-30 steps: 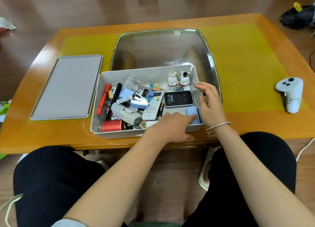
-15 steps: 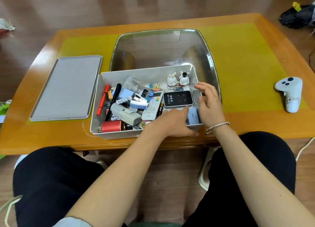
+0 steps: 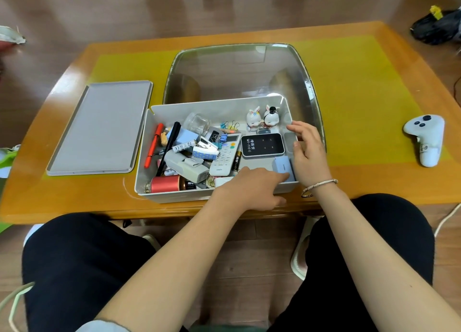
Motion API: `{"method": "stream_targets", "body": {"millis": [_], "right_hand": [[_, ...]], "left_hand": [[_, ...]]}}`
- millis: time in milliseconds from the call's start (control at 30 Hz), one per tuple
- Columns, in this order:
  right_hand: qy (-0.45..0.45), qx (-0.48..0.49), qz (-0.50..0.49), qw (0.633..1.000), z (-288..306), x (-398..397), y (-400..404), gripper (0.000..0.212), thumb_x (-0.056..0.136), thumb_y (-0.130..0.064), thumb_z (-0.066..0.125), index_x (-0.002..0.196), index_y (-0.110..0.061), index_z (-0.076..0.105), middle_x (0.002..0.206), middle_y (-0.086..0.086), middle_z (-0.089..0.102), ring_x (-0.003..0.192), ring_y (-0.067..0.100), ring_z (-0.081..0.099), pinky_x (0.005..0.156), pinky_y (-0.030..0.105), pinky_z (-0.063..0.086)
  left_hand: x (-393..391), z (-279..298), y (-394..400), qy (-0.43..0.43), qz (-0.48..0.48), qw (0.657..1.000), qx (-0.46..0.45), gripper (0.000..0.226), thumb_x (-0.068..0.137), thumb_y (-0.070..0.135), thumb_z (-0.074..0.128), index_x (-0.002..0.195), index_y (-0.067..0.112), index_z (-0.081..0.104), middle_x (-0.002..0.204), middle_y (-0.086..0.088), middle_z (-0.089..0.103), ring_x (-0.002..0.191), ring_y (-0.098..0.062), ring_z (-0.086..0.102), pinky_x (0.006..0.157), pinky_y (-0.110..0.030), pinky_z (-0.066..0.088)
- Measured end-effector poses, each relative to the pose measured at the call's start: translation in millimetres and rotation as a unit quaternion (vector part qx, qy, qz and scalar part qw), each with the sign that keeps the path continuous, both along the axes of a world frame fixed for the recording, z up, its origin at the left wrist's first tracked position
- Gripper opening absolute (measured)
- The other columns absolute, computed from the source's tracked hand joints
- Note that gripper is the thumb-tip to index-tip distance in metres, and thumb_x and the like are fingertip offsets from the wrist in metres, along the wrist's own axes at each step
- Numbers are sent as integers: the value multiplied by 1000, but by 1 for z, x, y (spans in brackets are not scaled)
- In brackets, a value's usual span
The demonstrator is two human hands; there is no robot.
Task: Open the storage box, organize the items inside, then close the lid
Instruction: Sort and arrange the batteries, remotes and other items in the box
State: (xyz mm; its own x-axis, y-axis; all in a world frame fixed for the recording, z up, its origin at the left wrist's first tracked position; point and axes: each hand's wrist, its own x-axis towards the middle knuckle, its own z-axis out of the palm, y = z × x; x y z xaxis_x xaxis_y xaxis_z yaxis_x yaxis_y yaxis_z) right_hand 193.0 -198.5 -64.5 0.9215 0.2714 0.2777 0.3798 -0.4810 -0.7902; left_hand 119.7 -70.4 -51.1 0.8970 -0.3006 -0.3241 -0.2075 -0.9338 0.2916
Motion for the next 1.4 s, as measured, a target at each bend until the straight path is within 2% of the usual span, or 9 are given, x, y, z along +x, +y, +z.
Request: {"method": "stream_targets", "body": {"millis": [333,467,567,633,800,967,1067,1200,1400], "right_hand": [[0,-17,-6,1000,4,-2,1,37,92,8,39,122,-6,55,132,7,47,121,5,39,107,24,34],[-6,-32,-2,999,8,-3,2,39,90,9,38,123,-6,54,132,8,47,125,15,42,108,27,34],[-18,-80,-6,997,11,-3,2,40,89,6,43,125,-9,53,132,6,48,125,21,43,107,40,35],[-49,-119,-27,991,15,-5,4,40,87,2,49,124,-13,54,132,4,50,124,22,42,104,39,33],[-117,-148,-16,982,27,-11,22,35,84,-5,58,117,-15,59,127,4,53,120,24,42,100,38,34],[-48,-211,114,970,28,-15,57,25,88,-18,60,113,-19,61,120,1,58,115,19,46,99,33,36],[2,-245,155,957,26,-22,75,20,89,-23,59,109,-20,63,105,-2,62,100,17,54,91,36,46],[32,-255,200,945,28,-36,94,15,88,-32,59,99,-26,65,88,-10,65,84,14,59,78,30,49],[55,-281,284,915,31,-41,113,46,73,-55,68,110,-28,63,93,-12,61,91,8,57,79,26,45]], "left_hand": [[-2,2,3,14,5,1000,-8,68,92,46,55,150,27,25,136,-12,54,123,-31,49,96,-42,36],[-6,4,6,-15,19,1000,-11,74,89,54,55,150,25,24,140,-7,51,127,-28,47,100,-44,33],[-12,10,15,-50,72,996,-27,77,85,72,43,147,27,32,141,-1,51,129,-23,45,101,-44,31],[-18,15,26,-91,113,989,-25,73,87,73,34,143,27,39,139,1,52,129,-21,45,103,-45,30],[-37,22,63,-234,220,944,-72,37,96,41,48,126,21,57,129,3,56,122,-18,44,99,-38,30],[-54,24,108,-309,341,885,-64,23,93,21,55,114,19,65,124,1,59,121,-20,44,96,-37,29],[-63,22,137,-317,435,842,-30,27,92,15,53,118,17,61,127,-3,57,118,-25,45,94,-41,33],[-74,12,163,-279,478,832,-34,40,90,5,52,130,10,49,131,-12,50,120,-31,46,93,-45,39],[-79,-5,170,-304,503,795,-148,29,98,14,49,127,11,53,120,-6,63,108,-22,59,81,-24,41]]}}
